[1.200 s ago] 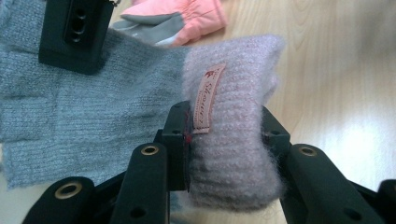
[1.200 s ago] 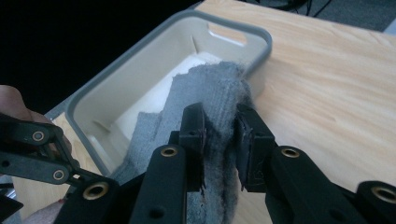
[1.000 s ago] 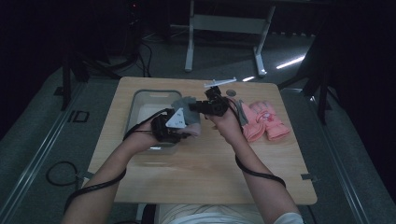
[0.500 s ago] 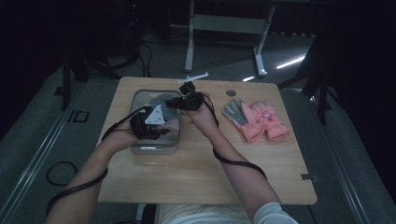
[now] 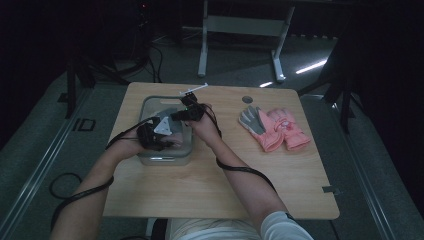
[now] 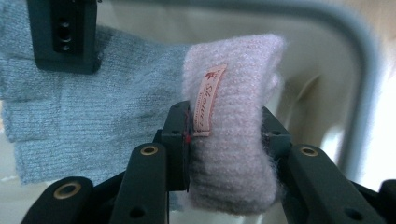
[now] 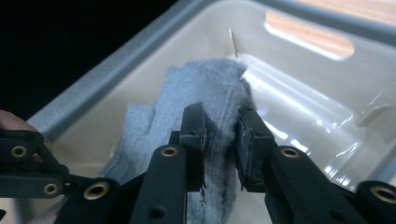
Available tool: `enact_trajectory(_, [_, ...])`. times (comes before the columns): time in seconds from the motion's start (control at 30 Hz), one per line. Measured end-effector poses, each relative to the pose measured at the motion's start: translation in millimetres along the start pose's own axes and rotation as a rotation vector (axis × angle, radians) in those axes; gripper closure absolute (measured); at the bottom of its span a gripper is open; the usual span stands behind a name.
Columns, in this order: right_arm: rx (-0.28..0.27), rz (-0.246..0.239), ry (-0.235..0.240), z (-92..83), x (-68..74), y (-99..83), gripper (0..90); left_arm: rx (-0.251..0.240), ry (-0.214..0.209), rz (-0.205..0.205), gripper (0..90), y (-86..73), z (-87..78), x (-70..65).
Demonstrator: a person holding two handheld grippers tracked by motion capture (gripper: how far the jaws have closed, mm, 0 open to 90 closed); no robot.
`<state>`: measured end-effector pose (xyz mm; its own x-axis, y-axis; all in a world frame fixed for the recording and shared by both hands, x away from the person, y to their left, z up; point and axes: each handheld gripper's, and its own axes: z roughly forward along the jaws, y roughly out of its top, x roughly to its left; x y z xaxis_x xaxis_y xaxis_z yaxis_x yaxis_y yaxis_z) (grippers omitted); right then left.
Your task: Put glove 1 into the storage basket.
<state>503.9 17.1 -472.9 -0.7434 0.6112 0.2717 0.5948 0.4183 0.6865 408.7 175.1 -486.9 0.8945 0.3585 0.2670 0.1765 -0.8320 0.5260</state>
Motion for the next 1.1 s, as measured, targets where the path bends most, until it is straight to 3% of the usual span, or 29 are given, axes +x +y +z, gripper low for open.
enact_trajectory(0.2, [0.05,0.011,-0.019,15.5,-5.5,1.8,74.3,0.058,-0.037,-0.005,63.1,-3.1,15.7,12.2])
enact_trajectory(0.33, [0.068,0.013,-0.036,22.4,-9.2,2.2,72.9,0.107,-0.028,0.033,63.0,-0.1,23.6,15.7])
enact_trajectory(0.47, [0.068,-0.008,-0.063,22.9,-8.8,3.8,68.0,0.154,-0.024,0.069,62.9,4.0,30.8,15.6])
enact_trajectory(0.67, [0.061,-0.008,-0.069,15.5,-12.8,3.1,61.9,0.195,-0.045,0.073,60.4,7.4,37.3,15.6])
enact_trajectory(0.73, [0.053,0.002,-0.062,10.6,-15.0,2.5,60.9,0.19,-0.034,0.07,57.2,7.4,36.5,15.4])
enact_trajectory(0.87, [0.026,-0.002,-0.039,-4.7,-18.0,0.3,56.8,0.127,-0.001,0.039,48.0,6.0,28.3,14.7])
enact_trajectory(0.97, [-0.005,-0.027,-0.038,-20.6,-17.9,-1.8,54.9,0.109,0.013,-0.004,41.0,4.9,18.9,16.8])
enact_trajectory(1.1, [-0.052,-0.036,-0.022,-44.3,-18.3,-3.0,50.2,0.051,0.034,-0.073,34.2,8.1,-0.4,19.9])
